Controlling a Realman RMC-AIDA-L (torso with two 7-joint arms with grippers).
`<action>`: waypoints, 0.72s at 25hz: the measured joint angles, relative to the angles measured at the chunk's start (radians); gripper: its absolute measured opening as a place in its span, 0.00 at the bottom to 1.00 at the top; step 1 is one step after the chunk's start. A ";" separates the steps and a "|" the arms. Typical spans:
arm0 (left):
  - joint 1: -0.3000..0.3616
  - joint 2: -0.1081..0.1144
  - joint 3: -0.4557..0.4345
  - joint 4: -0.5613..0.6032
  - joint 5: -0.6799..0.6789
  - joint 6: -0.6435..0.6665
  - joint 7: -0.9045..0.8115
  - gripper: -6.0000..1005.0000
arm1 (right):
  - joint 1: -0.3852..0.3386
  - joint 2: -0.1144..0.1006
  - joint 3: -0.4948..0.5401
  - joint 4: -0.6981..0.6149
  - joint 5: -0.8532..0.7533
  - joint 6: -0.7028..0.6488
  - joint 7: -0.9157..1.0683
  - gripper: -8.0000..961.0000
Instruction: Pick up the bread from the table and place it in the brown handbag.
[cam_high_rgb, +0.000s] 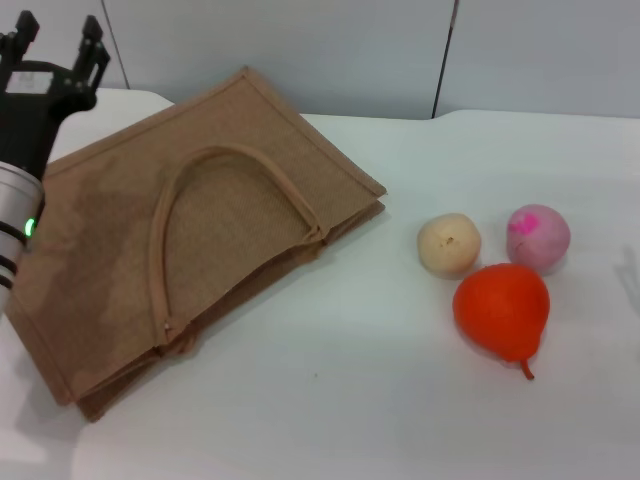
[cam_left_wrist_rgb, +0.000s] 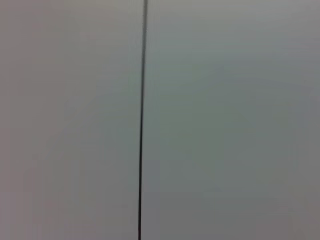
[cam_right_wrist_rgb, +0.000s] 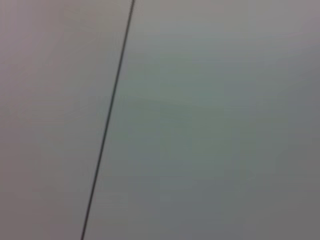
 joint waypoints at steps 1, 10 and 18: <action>0.001 0.000 0.000 0.008 -0.003 -0.001 0.029 0.73 | 0.001 0.000 0.000 0.000 0.006 0.000 0.000 0.92; -0.002 -0.003 0.000 0.104 -0.035 -0.042 0.294 0.72 | 0.006 -0.001 -0.001 0.002 0.015 -0.001 0.001 0.93; 0.001 -0.003 0.000 0.107 -0.035 -0.043 0.290 0.72 | 0.007 -0.001 -0.001 0.003 0.016 -0.002 0.001 0.93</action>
